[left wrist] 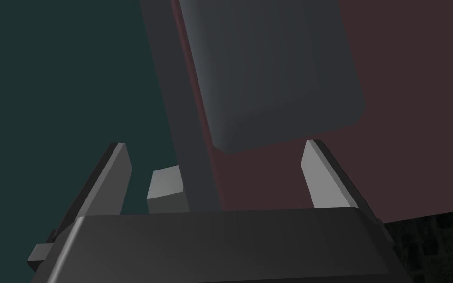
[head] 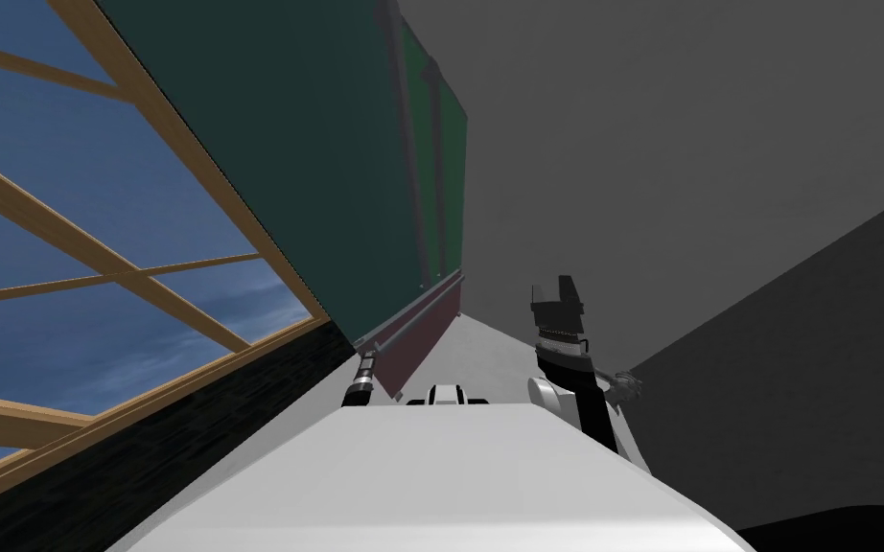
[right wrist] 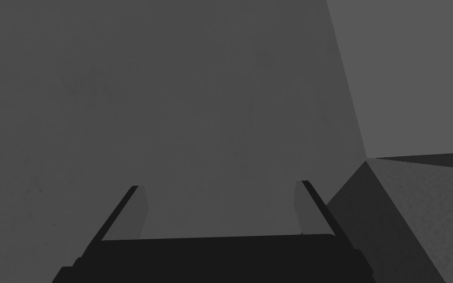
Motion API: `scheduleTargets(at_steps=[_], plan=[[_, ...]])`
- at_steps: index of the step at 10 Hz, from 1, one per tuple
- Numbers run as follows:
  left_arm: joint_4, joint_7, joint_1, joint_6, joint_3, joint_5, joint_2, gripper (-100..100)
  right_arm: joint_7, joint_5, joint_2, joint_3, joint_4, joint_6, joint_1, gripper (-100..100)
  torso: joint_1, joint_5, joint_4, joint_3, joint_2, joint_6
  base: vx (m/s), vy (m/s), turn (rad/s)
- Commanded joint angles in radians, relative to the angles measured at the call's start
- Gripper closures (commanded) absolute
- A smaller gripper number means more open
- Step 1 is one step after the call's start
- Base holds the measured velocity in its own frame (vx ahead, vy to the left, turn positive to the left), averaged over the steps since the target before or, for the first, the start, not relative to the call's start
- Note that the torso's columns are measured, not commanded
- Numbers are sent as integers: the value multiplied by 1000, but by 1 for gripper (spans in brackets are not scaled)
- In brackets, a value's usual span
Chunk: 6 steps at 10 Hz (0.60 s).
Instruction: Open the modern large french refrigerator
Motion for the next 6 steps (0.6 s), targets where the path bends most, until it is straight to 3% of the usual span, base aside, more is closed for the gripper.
scheduleTargets(at_steps=[1,5,6], plan=[[21,9,2,41,-11,3,-2,-100,0,0,0,0,0,0,0,0,-1,0,1,1,2,0,14,-38,-16],[25,14,7,61,-16,5,-21,-100,0,0,0,0,0,0,0,0,-2,-5,4,5,10,-5,12,-32,-3],[24,14,7,61,-16,5,-21,100,0,0,0,0,0,0,0,0,-1,-4,4,5,11,-5,0,0,0]])
